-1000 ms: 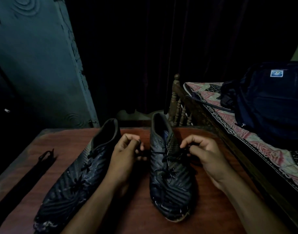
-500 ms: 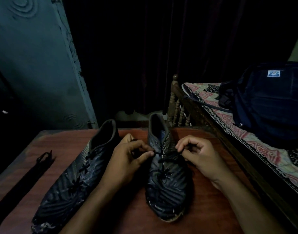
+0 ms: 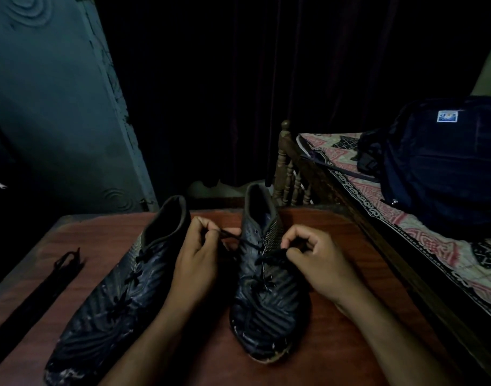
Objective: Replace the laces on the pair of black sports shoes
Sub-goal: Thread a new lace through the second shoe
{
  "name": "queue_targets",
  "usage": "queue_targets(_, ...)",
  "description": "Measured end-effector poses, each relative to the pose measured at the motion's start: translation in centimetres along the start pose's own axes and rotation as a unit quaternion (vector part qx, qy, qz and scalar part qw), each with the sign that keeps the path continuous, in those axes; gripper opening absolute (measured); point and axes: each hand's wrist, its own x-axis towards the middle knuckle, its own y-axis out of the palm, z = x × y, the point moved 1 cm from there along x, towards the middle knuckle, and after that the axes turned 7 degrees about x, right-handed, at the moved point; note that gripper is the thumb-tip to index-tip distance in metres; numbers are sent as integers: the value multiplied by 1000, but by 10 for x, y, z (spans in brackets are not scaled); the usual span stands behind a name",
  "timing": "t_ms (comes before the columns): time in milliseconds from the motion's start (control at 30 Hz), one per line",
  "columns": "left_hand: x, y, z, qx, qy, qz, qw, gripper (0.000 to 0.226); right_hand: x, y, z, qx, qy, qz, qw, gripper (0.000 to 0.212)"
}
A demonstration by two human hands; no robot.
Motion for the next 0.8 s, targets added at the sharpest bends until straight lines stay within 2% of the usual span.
queue_targets(167,0,0,-5,-70,-36,-53,995,23,1,3,-2,-38,-37,-1,999,24)
queue_targets(333,-1,3,-9,-123,-50,-47,990,21,2,5,-4,0,-24,-24,999,27)
queue_targets(500,-1,3,-15,-214,-102,-25,971,15,0,6,-4,-12,-65,26,997,67)
queue_targets(600,2,2,-14,-233,-114,-46,965,17,1,6,-7,-38,-77,37,996,63)
queue_targets(800,4,-5,-16,-201,-65,-41,977,18,2,6,-8,-38,-72,38,996,52)
